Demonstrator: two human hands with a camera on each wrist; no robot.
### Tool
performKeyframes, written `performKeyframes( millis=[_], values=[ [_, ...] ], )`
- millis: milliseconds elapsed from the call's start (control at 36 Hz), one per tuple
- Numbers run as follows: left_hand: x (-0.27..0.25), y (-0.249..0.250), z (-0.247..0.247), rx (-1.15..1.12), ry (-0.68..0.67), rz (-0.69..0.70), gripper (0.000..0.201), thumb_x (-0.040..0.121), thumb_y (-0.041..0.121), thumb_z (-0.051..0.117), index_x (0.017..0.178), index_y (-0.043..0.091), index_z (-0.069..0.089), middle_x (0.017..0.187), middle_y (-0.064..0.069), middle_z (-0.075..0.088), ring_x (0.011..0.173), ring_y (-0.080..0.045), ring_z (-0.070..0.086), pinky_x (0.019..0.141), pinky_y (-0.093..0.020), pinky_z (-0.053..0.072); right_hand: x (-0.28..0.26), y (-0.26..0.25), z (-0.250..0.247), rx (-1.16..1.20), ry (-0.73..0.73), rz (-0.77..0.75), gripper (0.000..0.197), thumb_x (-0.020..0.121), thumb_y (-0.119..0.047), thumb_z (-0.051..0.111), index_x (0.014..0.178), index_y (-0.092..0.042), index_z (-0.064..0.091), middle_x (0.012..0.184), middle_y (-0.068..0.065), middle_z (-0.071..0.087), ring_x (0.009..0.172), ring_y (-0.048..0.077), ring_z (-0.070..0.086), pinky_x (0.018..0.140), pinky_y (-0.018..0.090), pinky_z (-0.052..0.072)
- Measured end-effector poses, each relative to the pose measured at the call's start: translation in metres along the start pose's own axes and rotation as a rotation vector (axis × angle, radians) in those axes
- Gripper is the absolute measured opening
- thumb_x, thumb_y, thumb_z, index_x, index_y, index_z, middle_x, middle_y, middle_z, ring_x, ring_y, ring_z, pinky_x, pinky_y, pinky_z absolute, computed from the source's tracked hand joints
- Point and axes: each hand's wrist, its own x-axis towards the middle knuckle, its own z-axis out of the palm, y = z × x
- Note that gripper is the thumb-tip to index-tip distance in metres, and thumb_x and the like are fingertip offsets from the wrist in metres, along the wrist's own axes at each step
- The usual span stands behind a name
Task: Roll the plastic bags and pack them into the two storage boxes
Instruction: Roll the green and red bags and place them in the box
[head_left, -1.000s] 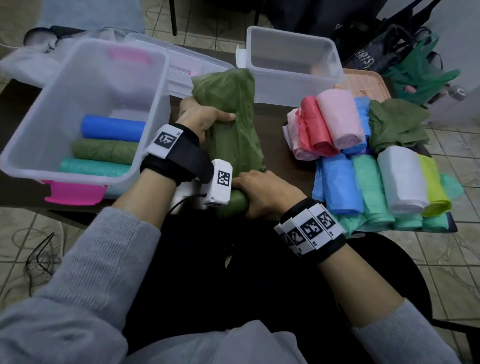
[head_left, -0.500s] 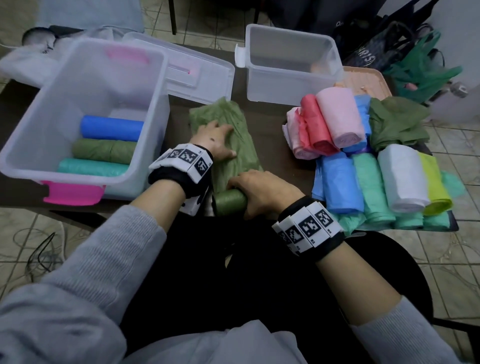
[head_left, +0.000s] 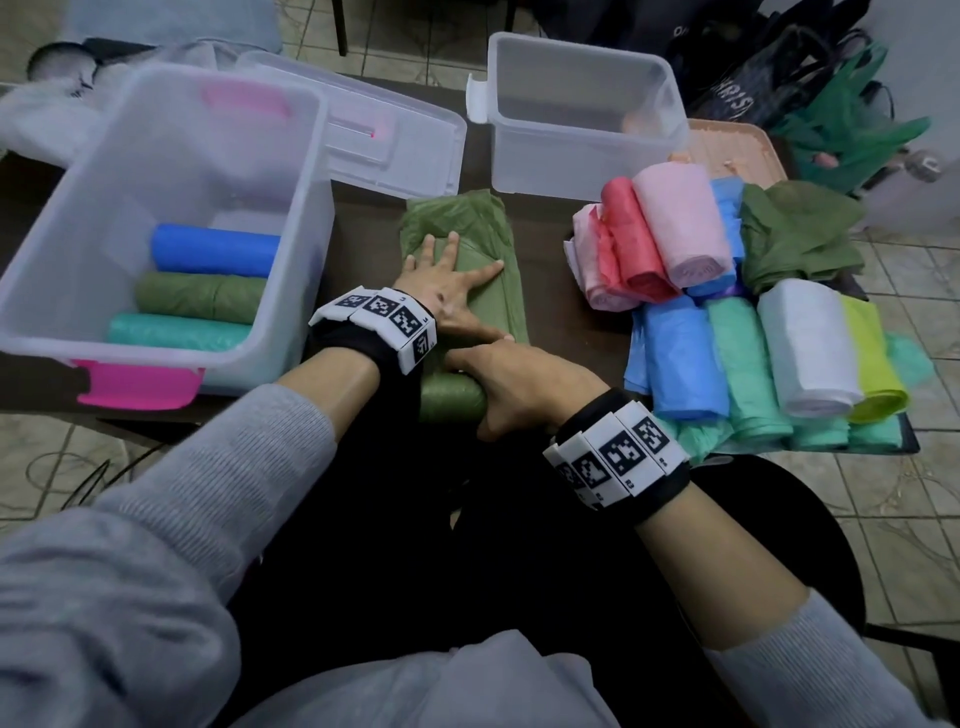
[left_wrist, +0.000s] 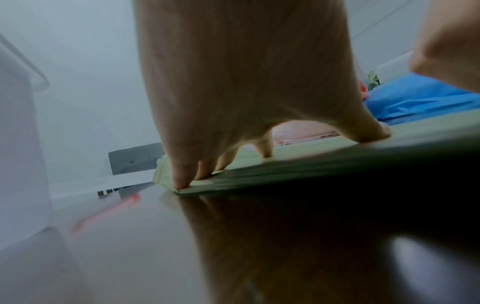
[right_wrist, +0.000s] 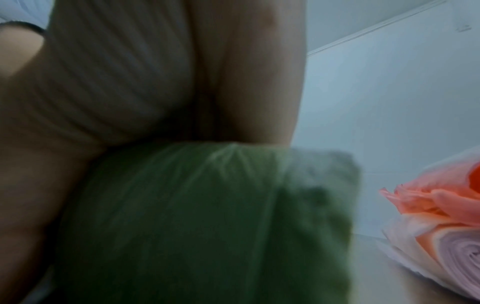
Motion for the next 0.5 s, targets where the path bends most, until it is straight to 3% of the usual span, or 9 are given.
performKeyframes(
  millis=[83, 139, 250, 361, 417, 500],
  values=[
    [-0.0004, -0.0002, 0.0000, -0.005, 0.003, 0.004, 0.100, 0.066, 0.080, 0.054, 0.146, 0.049, 0.002, 0.155, -0.013, -0.021, 0.142, -0.037, -0.017, 0.116, -0.051, -0.003, 0.0011, -0.0013, 0.0037, 0.009, 0.005, -0.016, 0.052, 0.066, -0.018, 0.077, 0.113, -0.017, 0.055, 0.108, 0.006, 0.064, 0.104, 0.028, 0.058, 0.084, 0.033, 0.043],
    [-0.0006, -0.0003, 0.0004, -0.012, 0.001, 0.007, 0.101, 0.065, 0.081, 0.054, 0.146, 0.049, 0.002, 0.155, -0.012, -0.021, 0.142, -0.037, -0.018, 0.116, -0.051, -0.003, 0.0021, -0.0016, 0.0062, 0.009, 0.005, -0.029, 0.054, 0.065, -0.017, 0.077, 0.114, -0.017, 0.055, 0.109, 0.007, 0.063, 0.103, 0.027, 0.058, 0.075, 0.030, 0.042],
    [-0.0016, -0.0013, -0.0004, -0.016, 0.001, 0.010, 0.101, 0.065, 0.081, 0.055, 0.146, 0.049, 0.003, 0.156, -0.012, -0.020, 0.142, -0.037, -0.018, 0.117, -0.051, -0.003, 0.0042, -0.0002, 0.0080, 0.033, 0.007, -0.047, 0.056, 0.062, -0.021, 0.081, 0.112, -0.018, 0.057, 0.106, 0.004, 0.061, 0.101, 0.026, 0.057, 0.073, 0.028, 0.041],
    [-0.0020, -0.0008, -0.0029, -0.011, -0.011, 0.013, 0.101, 0.066, 0.079, 0.055, 0.147, 0.048, 0.003, 0.156, -0.014, -0.019, 0.143, -0.038, -0.016, 0.116, -0.052, -0.002, 0.0024, 0.0038, 0.0078, 0.063, 0.010, -0.036, 0.068, 0.061, -0.033, 0.086, 0.120, -0.020, 0.057, 0.097, -0.003, 0.037, 0.092, 0.018, 0.043, 0.074, 0.023, 0.032],
    [-0.0017, -0.0010, -0.0043, -0.018, -0.016, 0.015, 0.099, 0.068, 0.079, 0.054, 0.147, 0.047, 0.004, 0.156, -0.014, -0.018, 0.142, -0.039, -0.015, 0.116, -0.052, -0.002, 0.0013, 0.0054, 0.0065, 0.087, 0.034, -0.046, 0.071, 0.059, -0.037, 0.087, 0.122, -0.021, 0.059, 0.094, -0.004, 0.039, 0.095, 0.018, 0.046, 0.075, 0.023, 0.032],
    [-0.0013, -0.0022, -0.0071, -0.038, -0.014, 0.015, 0.093, 0.071, 0.076, 0.054, 0.147, 0.047, 0.008, 0.157, -0.015, -0.014, 0.143, -0.040, -0.011, 0.115, -0.053, 0.001, 0.0013, 0.0071, 0.0082, 0.099, 0.115, -0.040, 0.080, 0.052, -0.038, 0.089, 0.122, -0.021, 0.054, 0.101, -0.001, 0.055, 0.102, 0.020, 0.052, 0.079, 0.028, 0.039]
  ],
)
